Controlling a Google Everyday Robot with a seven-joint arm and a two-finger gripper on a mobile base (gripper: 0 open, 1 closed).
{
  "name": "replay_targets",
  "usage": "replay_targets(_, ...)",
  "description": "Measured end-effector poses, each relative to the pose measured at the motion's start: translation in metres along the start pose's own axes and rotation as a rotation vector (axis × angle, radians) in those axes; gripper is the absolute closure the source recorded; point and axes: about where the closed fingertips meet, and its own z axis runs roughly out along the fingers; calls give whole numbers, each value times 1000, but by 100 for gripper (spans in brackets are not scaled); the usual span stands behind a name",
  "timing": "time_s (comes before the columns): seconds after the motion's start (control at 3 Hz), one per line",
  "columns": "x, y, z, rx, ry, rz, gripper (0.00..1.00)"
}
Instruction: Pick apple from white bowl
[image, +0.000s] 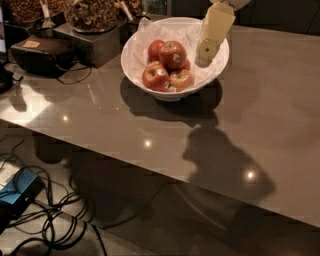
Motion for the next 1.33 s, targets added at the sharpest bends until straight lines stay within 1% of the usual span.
replay_targets(0.33,-13,-8,-4,33,-37,-6,0)
replay_targets(0.67,-22,-15,1,33,-85,14,0)
replay_targets(1.0,-34,-25,6,24,-112,23,0)
replay_targets(1.33,-42,-34,13,12,-121,29,0)
